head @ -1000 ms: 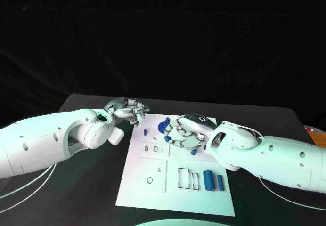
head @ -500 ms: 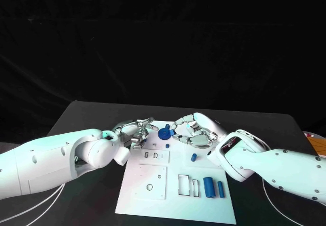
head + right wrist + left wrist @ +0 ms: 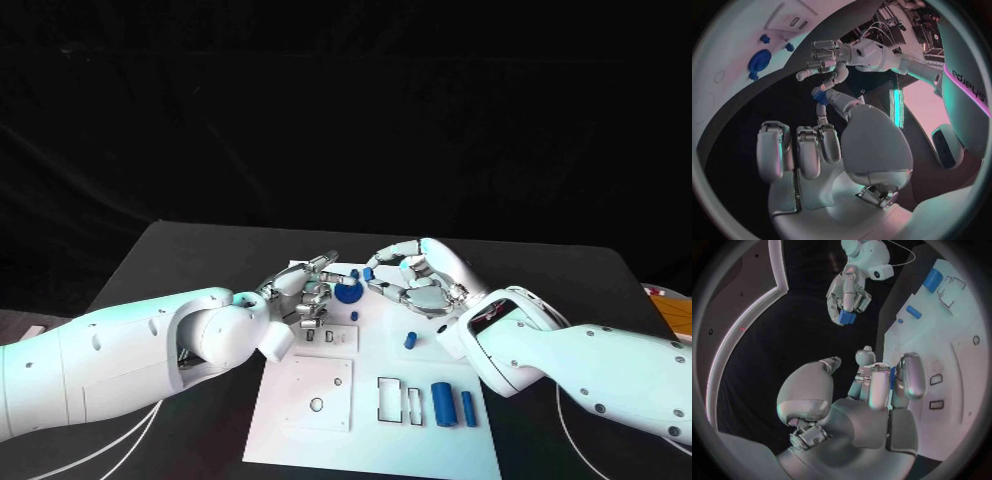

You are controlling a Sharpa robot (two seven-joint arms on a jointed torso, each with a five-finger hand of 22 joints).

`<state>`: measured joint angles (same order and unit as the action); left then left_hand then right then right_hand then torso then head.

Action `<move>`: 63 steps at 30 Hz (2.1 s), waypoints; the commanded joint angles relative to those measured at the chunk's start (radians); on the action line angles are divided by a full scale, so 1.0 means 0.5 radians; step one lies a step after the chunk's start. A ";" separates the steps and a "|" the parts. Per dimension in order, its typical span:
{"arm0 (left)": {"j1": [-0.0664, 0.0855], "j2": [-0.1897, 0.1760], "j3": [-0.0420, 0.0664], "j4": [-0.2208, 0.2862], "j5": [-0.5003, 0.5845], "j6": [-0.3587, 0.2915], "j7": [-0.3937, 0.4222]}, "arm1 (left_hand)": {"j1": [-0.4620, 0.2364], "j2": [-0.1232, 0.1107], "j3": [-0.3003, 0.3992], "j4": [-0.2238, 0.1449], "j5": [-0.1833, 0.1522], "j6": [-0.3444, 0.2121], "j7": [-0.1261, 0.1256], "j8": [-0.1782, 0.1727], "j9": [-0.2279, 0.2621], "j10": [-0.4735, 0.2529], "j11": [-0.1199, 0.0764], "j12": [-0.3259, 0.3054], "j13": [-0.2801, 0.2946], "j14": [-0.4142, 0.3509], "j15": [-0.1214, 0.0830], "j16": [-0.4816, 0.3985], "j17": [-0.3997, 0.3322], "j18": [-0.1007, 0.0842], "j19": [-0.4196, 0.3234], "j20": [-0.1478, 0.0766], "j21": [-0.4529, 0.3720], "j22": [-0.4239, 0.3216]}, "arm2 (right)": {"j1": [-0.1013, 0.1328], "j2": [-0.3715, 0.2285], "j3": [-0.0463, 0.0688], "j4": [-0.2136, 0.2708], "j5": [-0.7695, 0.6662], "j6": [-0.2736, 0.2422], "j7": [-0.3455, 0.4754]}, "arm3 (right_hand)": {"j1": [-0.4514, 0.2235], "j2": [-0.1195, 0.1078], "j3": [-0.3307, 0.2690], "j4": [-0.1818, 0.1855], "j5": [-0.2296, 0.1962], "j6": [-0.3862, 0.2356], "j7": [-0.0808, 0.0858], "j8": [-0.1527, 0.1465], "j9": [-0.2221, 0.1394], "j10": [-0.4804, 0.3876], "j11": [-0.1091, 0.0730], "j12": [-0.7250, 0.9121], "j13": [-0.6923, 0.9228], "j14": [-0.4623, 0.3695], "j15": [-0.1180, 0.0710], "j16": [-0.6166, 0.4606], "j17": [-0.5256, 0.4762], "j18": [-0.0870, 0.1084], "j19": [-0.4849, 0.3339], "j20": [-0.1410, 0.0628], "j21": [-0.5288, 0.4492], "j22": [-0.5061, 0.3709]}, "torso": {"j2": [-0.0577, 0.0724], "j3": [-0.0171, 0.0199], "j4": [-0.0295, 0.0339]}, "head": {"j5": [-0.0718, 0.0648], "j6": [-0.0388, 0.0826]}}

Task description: Assemble the parts on the task board

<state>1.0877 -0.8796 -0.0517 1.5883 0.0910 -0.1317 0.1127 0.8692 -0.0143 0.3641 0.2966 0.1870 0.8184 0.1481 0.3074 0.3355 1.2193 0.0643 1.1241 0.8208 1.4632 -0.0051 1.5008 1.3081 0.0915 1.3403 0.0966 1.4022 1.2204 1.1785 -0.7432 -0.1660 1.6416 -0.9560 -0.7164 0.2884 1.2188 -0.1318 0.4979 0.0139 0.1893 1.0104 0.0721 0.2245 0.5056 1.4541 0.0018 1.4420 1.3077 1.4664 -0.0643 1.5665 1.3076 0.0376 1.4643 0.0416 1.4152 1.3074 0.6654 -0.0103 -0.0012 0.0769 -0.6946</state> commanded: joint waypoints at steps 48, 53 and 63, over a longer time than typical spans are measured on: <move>-0.002 0.040 0.003 0.012 0.185 0.358 0.106 | -0.192 0.234 -0.134 -0.001 0.012 0.199 -0.032 0.045 -0.012 0.179 -0.026 0.196 0.286 0.181 -0.014 0.087 0.402 -0.064 0.104 -0.009 0.097 0.165 | -0.028 0.083 0.001 -0.069 -0.022 -0.050 0.040 | 0.007 0.004 0.000 0.012 0.001 0.038 0.026 0.014 0.040 -0.005 0.017 -0.009 0.251 0.209 0.020 0.009 0.526 -0.012 0.093 0.018 -0.005 0.425 | 0.000 -0.0020 0.006 | -0.006 -0.008; -0.002 0.035 0.003 0.005 0.185 0.356 0.110 | -0.192 0.234 -0.134 -0.001 0.012 0.200 -0.032 0.045 -0.012 0.181 -0.026 0.198 0.289 0.181 -0.014 0.086 0.402 -0.064 0.107 -0.009 0.098 0.169 | -0.028 0.077 0.001 -0.070 -0.022 -0.050 0.039 | 0.010 0.005 0.001 0.013 -0.001 0.040 0.027 0.014 0.042 -0.004 0.018 -0.008 0.252 0.209 0.022 0.009 0.526 -0.012 0.093 0.020 -0.004 0.426 | -0.001 -0.0026 0.006 | -0.005 -0.012; -0.002 0.025 0.003 -0.006 0.184 0.348 0.109 | -0.190 0.235 -0.134 -0.002 0.013 0.202 -0.033 0.045 -0.011 0.184 -0.026 0.200 0.293 0.181 -0.015 0.086 0.401 -0.065 0.108 -0.010 0.099 0.170 | -0.029 0.066 0.001 -0.071 -0.021 -0.051 0.035 | 0.011 0.005 0.001 0.013 -0.001 0.040 0.027 0.014 0.042 -0.004 0.018 -0.008 0.252 0.209 0.022 0.009 0.526 -0.012 0.093 0.020 -0.003 0.426 | 0.000 -0.0030 0.007 | -0.007 -0.015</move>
<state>1.0857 -0.8678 -0.0520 1.5837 0.1777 0.0193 0.1490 0.7715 0.0923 0.3021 0.2951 0.1871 0.9118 0.1303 0.3255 0.3308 1.3049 0.0537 1.2197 0.9673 1.4657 -0.0076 1.5409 1.3076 0.0763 1.3867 0.0931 1.4454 1.3045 1.1660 -0.7096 -0.1648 1.6072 -0.9571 -0.7457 0.3081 1.2245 -0.1347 0.4993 0.0153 0.1874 1.0107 0.0727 0.2246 0.5056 1.4501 0.0051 1.4420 1.3073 1.4664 -0.0570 1.5665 1.3073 0.0377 1.4678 0.0451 1.4151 1.3076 0.6650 -0.0115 0.0018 0.0744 -0.7017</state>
